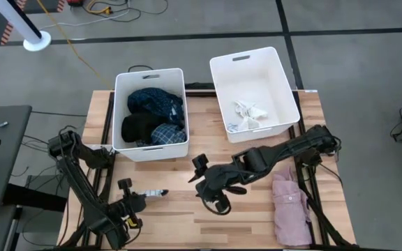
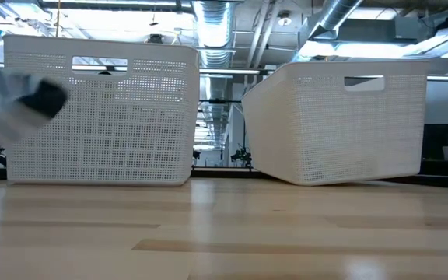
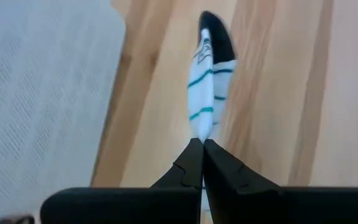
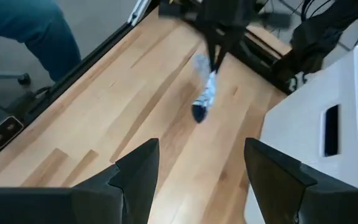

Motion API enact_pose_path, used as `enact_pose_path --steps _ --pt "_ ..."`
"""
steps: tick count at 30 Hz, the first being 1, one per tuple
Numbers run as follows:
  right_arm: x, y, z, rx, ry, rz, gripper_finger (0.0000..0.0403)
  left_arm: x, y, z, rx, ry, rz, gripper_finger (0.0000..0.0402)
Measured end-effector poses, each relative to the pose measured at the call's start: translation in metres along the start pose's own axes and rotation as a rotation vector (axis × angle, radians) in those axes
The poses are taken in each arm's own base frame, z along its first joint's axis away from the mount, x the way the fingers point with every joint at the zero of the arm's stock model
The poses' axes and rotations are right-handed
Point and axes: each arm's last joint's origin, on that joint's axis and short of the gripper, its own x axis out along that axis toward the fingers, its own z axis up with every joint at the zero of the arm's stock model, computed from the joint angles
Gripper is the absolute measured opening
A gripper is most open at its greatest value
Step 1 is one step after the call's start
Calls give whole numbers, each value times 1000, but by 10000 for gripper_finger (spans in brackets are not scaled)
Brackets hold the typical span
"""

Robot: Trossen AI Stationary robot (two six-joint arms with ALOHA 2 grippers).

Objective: Sort clothes
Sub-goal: Put the striped sock into the right bin

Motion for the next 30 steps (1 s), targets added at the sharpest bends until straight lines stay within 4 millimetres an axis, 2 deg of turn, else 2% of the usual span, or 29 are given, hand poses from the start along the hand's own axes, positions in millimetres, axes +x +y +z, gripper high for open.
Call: enact_pose_path --steps 7,12,22,30 --pt "18 13 -5 -3 -73 0 249 -17 6 26 39 -86 25 0" --pt "25 15 -5 5 -135 -19 249 -23 9 47 73 -144 33 0" --pt "37 21 -11 17 -191 -33 249 -16 21 76 124 -182 103 0" --pt "44 15 -20 61 -179 -95 249 -16 25 94 154 -214 104 0"
